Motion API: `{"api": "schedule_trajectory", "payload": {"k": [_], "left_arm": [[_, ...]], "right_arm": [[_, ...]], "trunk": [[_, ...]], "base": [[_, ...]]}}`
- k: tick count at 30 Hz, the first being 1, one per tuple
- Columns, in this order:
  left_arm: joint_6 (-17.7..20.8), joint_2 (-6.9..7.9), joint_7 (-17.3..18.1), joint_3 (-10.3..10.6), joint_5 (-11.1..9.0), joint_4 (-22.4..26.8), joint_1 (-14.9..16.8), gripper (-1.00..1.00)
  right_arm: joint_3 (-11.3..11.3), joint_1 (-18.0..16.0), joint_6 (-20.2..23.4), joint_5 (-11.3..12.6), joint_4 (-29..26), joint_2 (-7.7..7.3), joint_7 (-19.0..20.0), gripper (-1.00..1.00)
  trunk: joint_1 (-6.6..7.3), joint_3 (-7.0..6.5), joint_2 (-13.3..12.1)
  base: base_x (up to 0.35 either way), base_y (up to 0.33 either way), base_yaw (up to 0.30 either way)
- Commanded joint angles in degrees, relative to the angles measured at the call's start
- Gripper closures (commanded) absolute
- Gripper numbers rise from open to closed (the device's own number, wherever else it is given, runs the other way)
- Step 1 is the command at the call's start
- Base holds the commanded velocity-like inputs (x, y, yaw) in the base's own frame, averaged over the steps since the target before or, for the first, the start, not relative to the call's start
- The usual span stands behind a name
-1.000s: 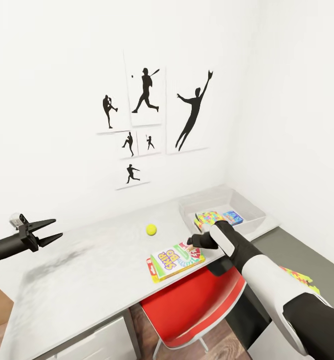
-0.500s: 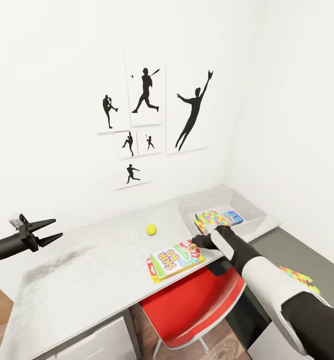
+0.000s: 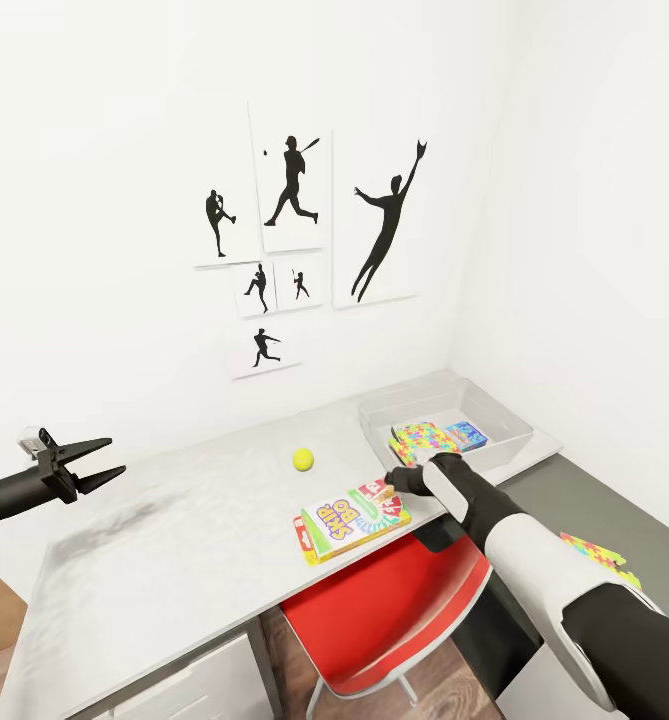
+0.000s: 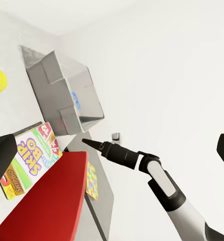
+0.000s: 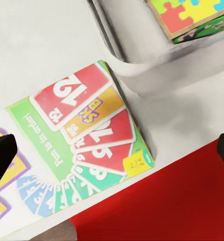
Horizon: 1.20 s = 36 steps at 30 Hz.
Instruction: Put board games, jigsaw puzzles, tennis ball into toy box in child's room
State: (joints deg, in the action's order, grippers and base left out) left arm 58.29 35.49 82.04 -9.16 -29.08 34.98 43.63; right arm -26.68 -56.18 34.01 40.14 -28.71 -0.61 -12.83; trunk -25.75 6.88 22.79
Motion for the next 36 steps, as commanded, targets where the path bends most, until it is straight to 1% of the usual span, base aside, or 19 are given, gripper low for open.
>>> {"api": "schedule_trajectory", "payload": {"k": [1, 8, 12, 15, 19, 25, 31, 36], "left_arm": [[0.6, 0.01, 0.13, 0.02, -0.09, 0.0, 0.05, -1.0], [0.6, 0.01, 0.13, 0.02, -0.09, 0.0, 0.05, -1.0], [0.6, 0.01, 0.13, 0.02, -0.08, 0.0, 0.05, -1.0], [0.6, 0.01, 0.13, 0.02, -0.05, 0.0, 0.05, -1.0], [0.6, 0.01, 0.13, 0.02, -0.06, 0.0, 0.05, -1.0], [0.6, 0.01, 0.13, 0.02, -0.02, 0.0, 0.05, -1.0], [0.6, 0.01, 0.13, 0.02, -0.01, 0.0, 0.05, -1.0], [0.6, 0.01, 0.13, 0.02, -0.01, 0.0, 0.03, -1.0]], "right_arm": [[-0.42, -0.07, -0.27, 0.58, -0.09, -0.05, -0.4, -1.0], [-0.47, -0.07, -1.84, 0.3, -0.04, 0.04, -0.06, -1.0], [-0.46, -0.07, -2.02, -1.41, -0.03, 0.14, -0.02, -1.0], [-0.38, -0.02, -2.08, -4.14, 0.02, 0.27, 0.05, -1.0], [-0.33, 0.01, -2.1, -5.68, 0.05, 0.35, 0.42, -1.0], [-0.31, 0.02, -2.47, -6.41, 0.06, 0.43, 1.44, -1.0], [-0.3, 0.02, -4.42, -6.51, 1.25, 0.47, 1.83, -1.0], [-0.27, 0.02, -4.88, -6.55, 2.11, 0.47, 2.1, -1.0]], "trunk": [[-0.04, 0.13, 0.13], [-0.04, 0.13, 0.13], [-0.04, 0.13, 0.13], [-0.04, 0.13, 0.13], [-0.04, 0.13, 0.13], [-0.04, 0.13, 0.13], [-0.04, 0.13, 0.13], [-0.04, 0.13, 0.13]], "base": [[0.0, 0.0, 0.0], [0.0, 0.0, 0.0], [0.0, 0.0, 0.0], [0.0, 0.0, 0.0], [0.0, 0.0, 0.0], [0.0, 0.0, 0.0], [-0.062, 0.0, 0.0], [-0.028, 0.0, 0.0]]}}
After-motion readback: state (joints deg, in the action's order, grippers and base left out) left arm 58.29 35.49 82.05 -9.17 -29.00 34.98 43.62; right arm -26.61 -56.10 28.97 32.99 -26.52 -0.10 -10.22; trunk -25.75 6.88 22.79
